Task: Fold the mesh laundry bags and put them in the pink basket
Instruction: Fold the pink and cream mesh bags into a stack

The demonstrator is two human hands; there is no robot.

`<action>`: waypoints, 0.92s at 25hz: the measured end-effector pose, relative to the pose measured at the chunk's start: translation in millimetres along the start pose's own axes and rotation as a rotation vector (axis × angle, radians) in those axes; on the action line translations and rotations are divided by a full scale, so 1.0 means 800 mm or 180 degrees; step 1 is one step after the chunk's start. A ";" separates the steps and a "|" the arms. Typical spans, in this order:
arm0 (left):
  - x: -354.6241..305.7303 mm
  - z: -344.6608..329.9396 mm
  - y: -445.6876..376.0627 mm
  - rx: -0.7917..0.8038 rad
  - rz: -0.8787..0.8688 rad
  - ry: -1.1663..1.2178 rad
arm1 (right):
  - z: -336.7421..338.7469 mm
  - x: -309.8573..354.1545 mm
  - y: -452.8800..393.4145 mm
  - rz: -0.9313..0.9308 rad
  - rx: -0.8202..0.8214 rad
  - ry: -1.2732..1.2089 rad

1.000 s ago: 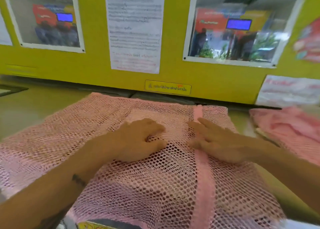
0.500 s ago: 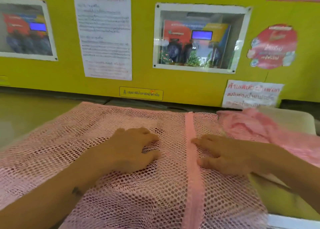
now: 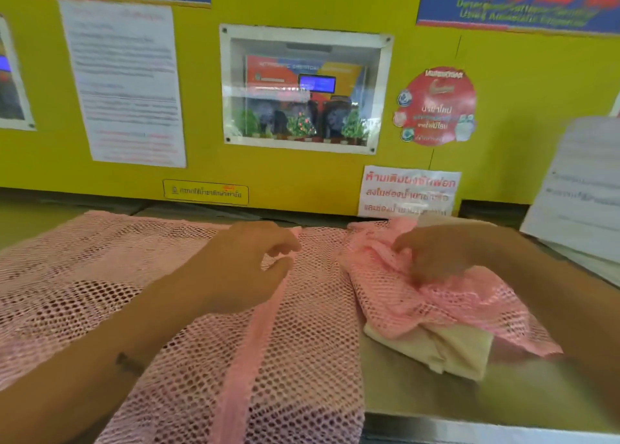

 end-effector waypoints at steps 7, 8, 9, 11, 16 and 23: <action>-0.068 -0.059 -0.067 0.0782 0.0245 0.0610 | 0.063 -0.023 0.011 0.0264 -0.1361 -0.1176; -0.078 -0.069 -0.075 0.1025 0.0319 0.0703 | 0.072 -0.028 0.014 0.0231 -0.1556 -0.1625; -0.086 -0.081 -0.080 0.1237 0.0353 0.0671 | 0.075 -0.032 0.019 0.0129 -0.1455 -0.1881; -0.099 -0.101 -0.089 0.1279 0.0151 0.0308 | 0.061 -0.034 0.026 -0.0167 -0.0399 -0.1613; -0.094 -0.067 -0.128 -0.0173 -0.0093 0.0411 | 0.023 -0.037 0.023 0.0156 0.0402 -0.0610; -0.002 0.099 -0.147 -0.2184 -0.0222 0.0268 | 0.081 -0.111 0.000 -0.0254 -0.1110 -0.1301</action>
Point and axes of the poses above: each hand's wrist, its own y-axis away from the middle knuckle, its own z-axis out of the back of the hand, x = y × z, the point moved 2 cm from there along -y, towards the middle knuckle, and after that the axes turned 2 degrees about -z, right-handed, at the moved point
